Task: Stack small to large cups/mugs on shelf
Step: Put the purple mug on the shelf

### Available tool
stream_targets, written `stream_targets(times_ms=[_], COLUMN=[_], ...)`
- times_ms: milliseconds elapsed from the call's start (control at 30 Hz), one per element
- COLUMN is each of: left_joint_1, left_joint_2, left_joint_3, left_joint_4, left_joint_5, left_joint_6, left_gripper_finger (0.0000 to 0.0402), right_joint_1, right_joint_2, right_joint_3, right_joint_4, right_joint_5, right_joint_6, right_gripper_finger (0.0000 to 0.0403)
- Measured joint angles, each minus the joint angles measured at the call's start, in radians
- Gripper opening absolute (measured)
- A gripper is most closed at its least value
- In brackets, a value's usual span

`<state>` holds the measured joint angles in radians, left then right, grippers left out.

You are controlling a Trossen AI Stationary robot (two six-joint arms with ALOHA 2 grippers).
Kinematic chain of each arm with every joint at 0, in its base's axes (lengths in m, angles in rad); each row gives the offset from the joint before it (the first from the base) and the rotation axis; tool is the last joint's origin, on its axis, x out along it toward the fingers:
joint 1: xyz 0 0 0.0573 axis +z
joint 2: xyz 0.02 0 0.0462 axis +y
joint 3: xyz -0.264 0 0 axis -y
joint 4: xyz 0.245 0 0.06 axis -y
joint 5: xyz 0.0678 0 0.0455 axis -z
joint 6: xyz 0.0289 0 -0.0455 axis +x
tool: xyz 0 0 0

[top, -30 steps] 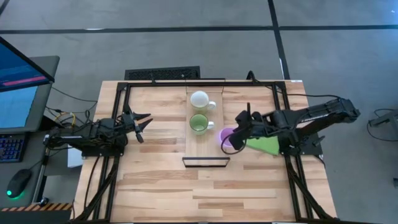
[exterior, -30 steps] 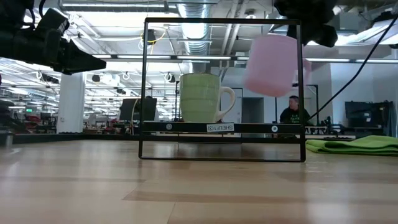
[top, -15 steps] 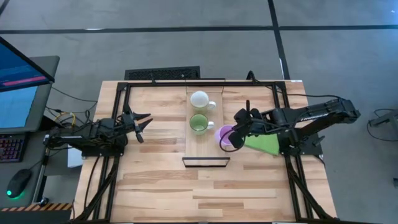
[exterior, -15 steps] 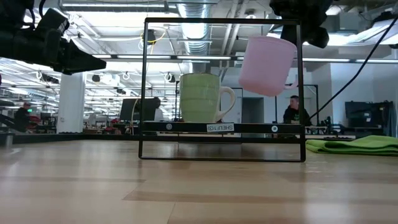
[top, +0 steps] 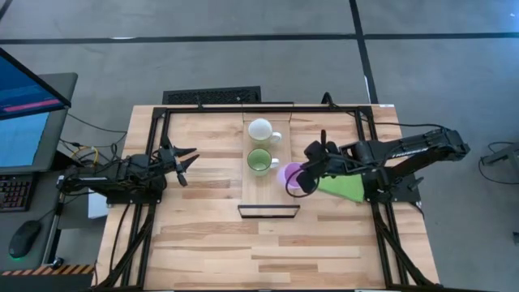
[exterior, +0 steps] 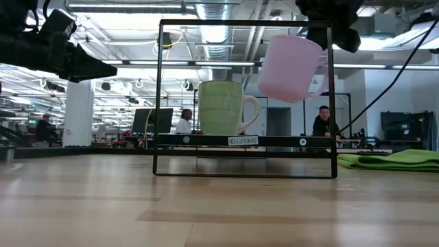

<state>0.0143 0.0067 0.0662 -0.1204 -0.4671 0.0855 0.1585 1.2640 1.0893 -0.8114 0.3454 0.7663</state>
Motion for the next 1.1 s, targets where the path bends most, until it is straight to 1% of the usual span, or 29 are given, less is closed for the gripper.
stream_targets(times_ms=[333,433,633,867,1000,1100], left_joint_1=[0.000,0.000,0.000,0.000,0.000,0.000], left_joint_2=[0.000,0.000,0.000,0.000,0.000,0.000], left_joint_3=[0.000,0.000,0.000,0.000,0.000,0.000], left_joint_4=[0.000,0.000,0.001,0.001,0.001,0.000], left_joint_5=[0.000,0.000,-0.002,-0.001,-0.002,-0.002], left_joint_6=[0.000,0.000,0.000,0.000,0.000,0.000], left_gripper_finger=[0.0103,0.0103,0.0103,0.0103,0.0103,0.0103], right_joint_1=[-0.001,0.010,0.025,0.025,0.026,0.025], right_joint_2=[0.002,0.033,0.115,0.224,0.305,0.371], right_joint_3=[0.000,0.001,0.001,0.110,0.202,0.270], right_joint_4=[0.079,0.118,0.132,0.135,0.066,-0.018], right_joint_5=[0.000,-0.002,-0.015,-0.051,-0.060,-0.062], right_joint_6=[0.019,0.019,0.020,-0.013,-0.011,0.023], right_gripper_finger=[0.0003,0.0003,0.0003,0.0003,0.0003,0.0003])
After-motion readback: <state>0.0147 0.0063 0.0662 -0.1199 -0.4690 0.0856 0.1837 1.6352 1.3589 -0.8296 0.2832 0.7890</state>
